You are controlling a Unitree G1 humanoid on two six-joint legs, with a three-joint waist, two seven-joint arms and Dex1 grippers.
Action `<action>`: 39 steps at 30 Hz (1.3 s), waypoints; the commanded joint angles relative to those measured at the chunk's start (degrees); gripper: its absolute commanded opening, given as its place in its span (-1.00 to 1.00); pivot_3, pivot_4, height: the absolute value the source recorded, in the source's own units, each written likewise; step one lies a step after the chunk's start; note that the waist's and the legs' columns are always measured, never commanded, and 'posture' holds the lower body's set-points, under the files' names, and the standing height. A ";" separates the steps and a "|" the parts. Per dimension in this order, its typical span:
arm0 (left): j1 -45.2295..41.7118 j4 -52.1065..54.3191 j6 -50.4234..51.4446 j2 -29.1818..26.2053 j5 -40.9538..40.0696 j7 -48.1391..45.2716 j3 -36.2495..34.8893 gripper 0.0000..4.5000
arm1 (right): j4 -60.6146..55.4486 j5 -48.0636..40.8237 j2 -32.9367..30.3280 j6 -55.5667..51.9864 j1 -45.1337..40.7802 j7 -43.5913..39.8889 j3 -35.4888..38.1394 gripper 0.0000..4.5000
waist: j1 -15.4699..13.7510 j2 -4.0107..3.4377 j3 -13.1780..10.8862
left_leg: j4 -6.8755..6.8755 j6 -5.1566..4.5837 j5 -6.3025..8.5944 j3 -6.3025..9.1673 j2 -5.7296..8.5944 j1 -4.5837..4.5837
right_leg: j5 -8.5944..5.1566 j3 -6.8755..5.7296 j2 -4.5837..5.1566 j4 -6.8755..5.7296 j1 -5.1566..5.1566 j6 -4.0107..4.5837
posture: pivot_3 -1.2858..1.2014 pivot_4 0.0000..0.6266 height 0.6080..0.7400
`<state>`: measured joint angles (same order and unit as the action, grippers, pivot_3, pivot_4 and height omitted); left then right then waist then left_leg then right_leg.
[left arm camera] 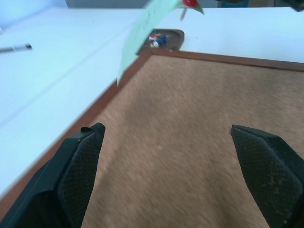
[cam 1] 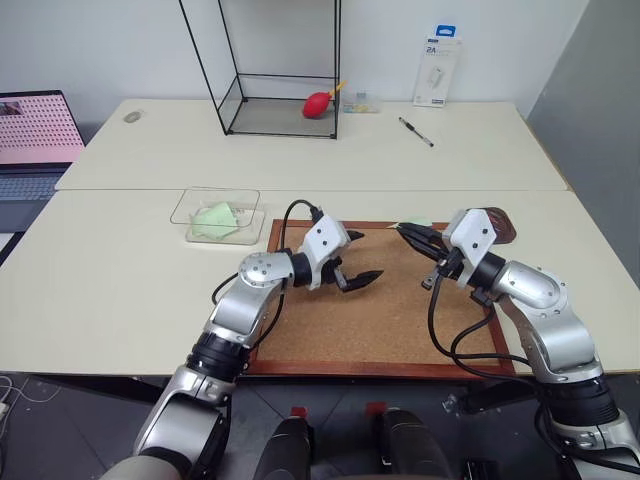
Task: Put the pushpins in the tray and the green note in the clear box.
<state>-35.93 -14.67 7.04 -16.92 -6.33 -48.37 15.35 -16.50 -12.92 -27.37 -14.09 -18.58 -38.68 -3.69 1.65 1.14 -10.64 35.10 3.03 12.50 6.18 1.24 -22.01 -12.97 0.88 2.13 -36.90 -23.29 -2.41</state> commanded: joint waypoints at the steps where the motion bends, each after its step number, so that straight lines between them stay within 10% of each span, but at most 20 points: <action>1: -3.33 -5.22 -6.52 1.82 1.51 -0.12 0.01 0.98 | -4.47 -2.59 0.33 -3.42 -0.92 -0.01 0.12 -1.00 | 0.03 0.00 0.00 | 0.00 0.00 0.00 -0.01 0.00 0.00 | 0.00 0.01 0.00 0.00 0.00 0.00 | 0.03 -0.52 1.00; 11: -9.15 -16.98 -13.30 5.05 1.56 -2.27 -1.28 0.79 | -7.94 -4.74 1.31 -9.40 -0.86 1.03 0.20 -1.00 | 0.09 0.02 -0.01 | 0.00 -0.01 0.00 0.01 0.01 -0.01 | 0.01 -0.02 0.00 0.00 0.00 -0.02 | 0.03 -0.52 1.00; 30: -9.51 -19.51 -8.50 8.07 -3.49 -7.70 -5.79 -0.91 | -9.55 -6.02 1.68 -12.37 -0.49 2.23 0.97 -1.00 | 0.16 0.02 -0.01 | 0.00 -0.01 0.00 0.03 0.00 -0.01 | 0.01 -0.04 -0.01 -0.02 0.00 -0.03 | 0.03 -0.52 1.00; 39: -7.71 -16.87 -6.15 7.48 -3.18 -10.55 -4.80 -0.98 | -9.35 -7.51 2.35 -13.32 -0.93 3.47 1.49 -1.00 | 0.16 0.02 -0.01 | 0.00 -0.01 0.00 0.03 0.01 -0.01 | 0.01 -0.04 -0.01 -0.02 0.00 -0.03 | 0.03 -0.52 1.00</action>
<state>-43.56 -34.20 1.03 -9.30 -8.96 -58.16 10.42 -23.59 -19.20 -25.62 -26.96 -18.70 -36.04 -3.54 1.81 1.16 -10.65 35.10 3.02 12.50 6.21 1.25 -22.02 -12.96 0.84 2.12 -36.91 -23.30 -2.43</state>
